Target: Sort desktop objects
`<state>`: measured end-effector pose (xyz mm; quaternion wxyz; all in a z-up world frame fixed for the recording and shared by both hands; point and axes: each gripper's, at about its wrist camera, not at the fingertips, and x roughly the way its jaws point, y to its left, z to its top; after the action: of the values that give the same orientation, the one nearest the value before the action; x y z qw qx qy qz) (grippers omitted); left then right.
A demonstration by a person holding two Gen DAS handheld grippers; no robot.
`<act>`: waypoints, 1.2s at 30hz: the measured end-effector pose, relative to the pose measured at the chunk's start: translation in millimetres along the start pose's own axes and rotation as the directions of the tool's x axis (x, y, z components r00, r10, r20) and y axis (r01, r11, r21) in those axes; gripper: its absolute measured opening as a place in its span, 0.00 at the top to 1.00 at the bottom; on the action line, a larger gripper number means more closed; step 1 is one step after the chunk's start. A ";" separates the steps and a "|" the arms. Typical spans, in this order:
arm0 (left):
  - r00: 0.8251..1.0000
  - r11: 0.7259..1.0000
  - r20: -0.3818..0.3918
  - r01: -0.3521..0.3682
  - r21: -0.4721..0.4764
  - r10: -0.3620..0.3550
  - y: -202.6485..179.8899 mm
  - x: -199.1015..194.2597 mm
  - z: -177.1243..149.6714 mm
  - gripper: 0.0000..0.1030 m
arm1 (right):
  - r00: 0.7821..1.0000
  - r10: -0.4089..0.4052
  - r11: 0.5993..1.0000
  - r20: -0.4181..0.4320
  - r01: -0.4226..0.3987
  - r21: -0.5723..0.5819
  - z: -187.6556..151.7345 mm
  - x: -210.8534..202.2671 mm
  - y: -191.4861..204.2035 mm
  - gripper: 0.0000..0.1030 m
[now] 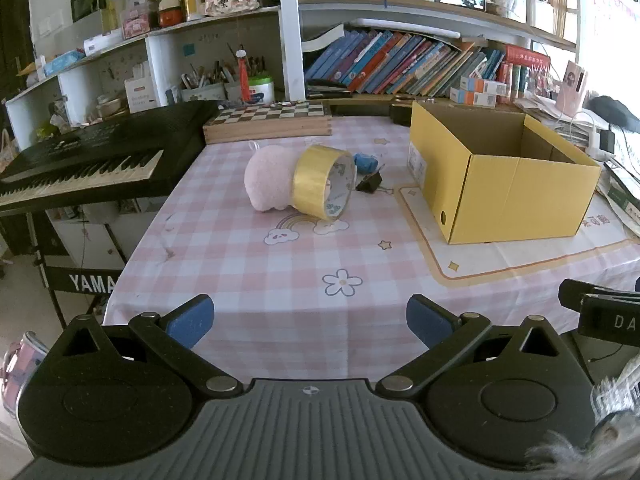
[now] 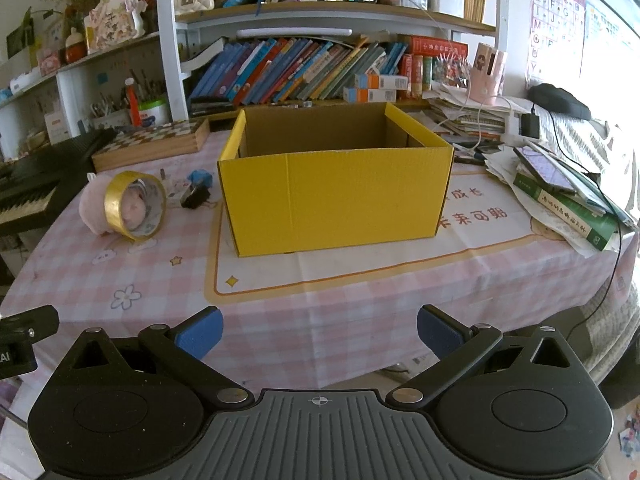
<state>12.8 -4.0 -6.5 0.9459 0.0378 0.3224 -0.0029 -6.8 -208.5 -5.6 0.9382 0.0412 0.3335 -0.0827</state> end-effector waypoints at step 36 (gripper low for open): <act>1.000 1.000 -0.026 0.009 0.005 -0.009 -1.0 4.9 -1.8 0.00 | 1.000 0.001 1.000 -0.014 -0.001 0.009 -1.0 2.8 0.5 0.00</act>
<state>15.5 -4.8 -11.0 0.9415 0.0386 0.3347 -0.0074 -5.2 -208.2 -8.1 0.9356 0.0460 0.3399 -0.0834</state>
